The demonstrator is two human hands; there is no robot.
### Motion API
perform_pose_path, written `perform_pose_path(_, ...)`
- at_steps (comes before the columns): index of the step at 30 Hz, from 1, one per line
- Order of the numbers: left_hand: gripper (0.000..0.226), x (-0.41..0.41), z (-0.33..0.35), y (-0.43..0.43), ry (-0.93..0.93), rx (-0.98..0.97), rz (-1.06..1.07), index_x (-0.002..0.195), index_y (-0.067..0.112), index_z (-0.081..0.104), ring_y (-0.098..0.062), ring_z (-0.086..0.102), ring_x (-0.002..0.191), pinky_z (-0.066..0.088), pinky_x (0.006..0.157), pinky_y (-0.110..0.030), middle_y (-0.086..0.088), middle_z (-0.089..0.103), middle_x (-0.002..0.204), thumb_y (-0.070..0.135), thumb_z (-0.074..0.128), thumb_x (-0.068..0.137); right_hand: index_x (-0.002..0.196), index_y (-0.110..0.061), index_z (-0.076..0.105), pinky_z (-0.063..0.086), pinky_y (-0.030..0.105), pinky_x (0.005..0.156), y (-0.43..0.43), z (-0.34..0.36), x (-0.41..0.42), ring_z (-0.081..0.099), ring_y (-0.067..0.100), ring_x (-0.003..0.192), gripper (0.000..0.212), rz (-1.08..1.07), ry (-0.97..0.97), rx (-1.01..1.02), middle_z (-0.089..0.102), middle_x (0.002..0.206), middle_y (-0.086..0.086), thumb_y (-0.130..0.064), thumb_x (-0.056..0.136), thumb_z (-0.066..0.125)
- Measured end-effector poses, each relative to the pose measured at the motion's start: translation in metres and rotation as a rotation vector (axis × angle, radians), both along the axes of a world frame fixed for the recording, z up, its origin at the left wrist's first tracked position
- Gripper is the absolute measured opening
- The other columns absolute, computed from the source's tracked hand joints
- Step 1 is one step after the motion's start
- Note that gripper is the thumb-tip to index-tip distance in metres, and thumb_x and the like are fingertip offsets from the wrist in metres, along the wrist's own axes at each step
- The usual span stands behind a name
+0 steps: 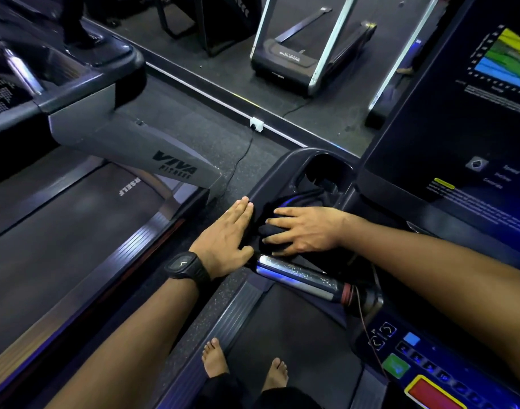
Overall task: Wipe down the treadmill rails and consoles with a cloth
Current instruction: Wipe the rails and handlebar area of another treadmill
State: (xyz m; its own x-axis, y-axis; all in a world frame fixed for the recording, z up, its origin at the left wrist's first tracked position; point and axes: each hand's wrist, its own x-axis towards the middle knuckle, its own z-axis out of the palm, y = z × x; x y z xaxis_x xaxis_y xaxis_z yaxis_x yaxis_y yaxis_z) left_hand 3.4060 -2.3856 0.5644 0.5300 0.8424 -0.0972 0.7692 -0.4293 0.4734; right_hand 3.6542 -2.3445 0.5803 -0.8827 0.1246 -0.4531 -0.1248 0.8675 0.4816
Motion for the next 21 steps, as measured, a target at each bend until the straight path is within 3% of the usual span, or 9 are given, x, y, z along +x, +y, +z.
perform_pose_path(5,0.088,-0.002,0.001,-0.002,-0.03,-0.003,0.017,0.157,0.004,0.014,-0.013,-0.002,0.153,-0.01,0.113,-0.008,-0.01,0.004,0.167,0.032,0.044,0.079,0.118,-0.028,0.071,0.021,0.055,0.121,0.026,-0.006,-0.018,0.042,0.034,0.141,0.036,0.271,-0.053,-0.006,0.052,0.148,0.001,-0.023,0.099,0.042)
perform_pose_path(8,0.085,-0.004,0.002,-0.001,-0.046,0.001,0.027,0.157,0.004,0.018,-0.012,-0.001,0.153,-0.011,0.109,-0.004,-0.009,0.005,0.167,0.027,0.05,0.081,0.134,-0.029,0.064,0.011,0.054,0.124,0.031,-0.009,-0.022,0.037,0.024,0.146,0.045,0.234,-0.024,-0.015,0.056,0.143,-0.004,-0.02,0.096,0.041)
perform_pose_path(11,0.09,-0.005,0.002,-0.001,-0.031,0.002,0.031,0.157,0.004,0.017,-0.013,0.0,0.154,-0.005,0.115,-0.011,-0.01,0.004,0.167,0.034,0.044,0.076,0.149,-0.029,0.049,0.005,0.058,0.123,0.023,-0.012,-0.016,0.025,0.018,0.153,0.055,0.082,0.006,0.027,0.051,0.15,-0.007,-0.02,0.096,0.036)
perform_pose_path(15,0.096,-0.002,0.003,-0.002,0.009,0.009,0.013,0.158,0.004,0.008,-0.014,-0.004,0.154,-0.007,0.116,-0.014,-0.011,-0.001,0.167,0.037,0.042,0.075,0.141,-0.031,0.059,0.025,0.062,0.115,0.013,-0.004,-0.001,0.037,0.02,0.148,0.051,-0.126,0.034,0.03,0.059,0.143,-0.01,-0.035,0.092,0.046)
perform_pose_path(18,0.095,-0.002,0.004,-0.003,0.017,0.013,0.015,0.159,0.006,0.005,-0.013,-0.005,0.153,-0.008,0.115,-0.013,-0.009,-0.003,0.167,0.033,0.05,0.08,0.141,-0.026,0.059,0.044,0.058,0.105,0.005,-0.002,0.014,0.049,0.032,0.139,0.049,-0.257,0.127,0.075,0.059,0.142,-0.003,-0.031,0.096,0.04)
perform_pose_path(21,0.095,-0.002,0.005,-0.004,0.006,-0.019,0.018,0.159,0.007,0.006,-0.012,-0.005,0.153,-0.008,0.114,-0.012,-0.007,-0.003,0.167,0.034,0.048,0.078,0.141,-0.022,0.058,0.044,0.053,0.107,0.003,-0.006,0.016,0.049,0.036,0.138,0.045,-0.115,0.209,0.071,0.056,0.146,0.0,-0.021,0.101,0.039)
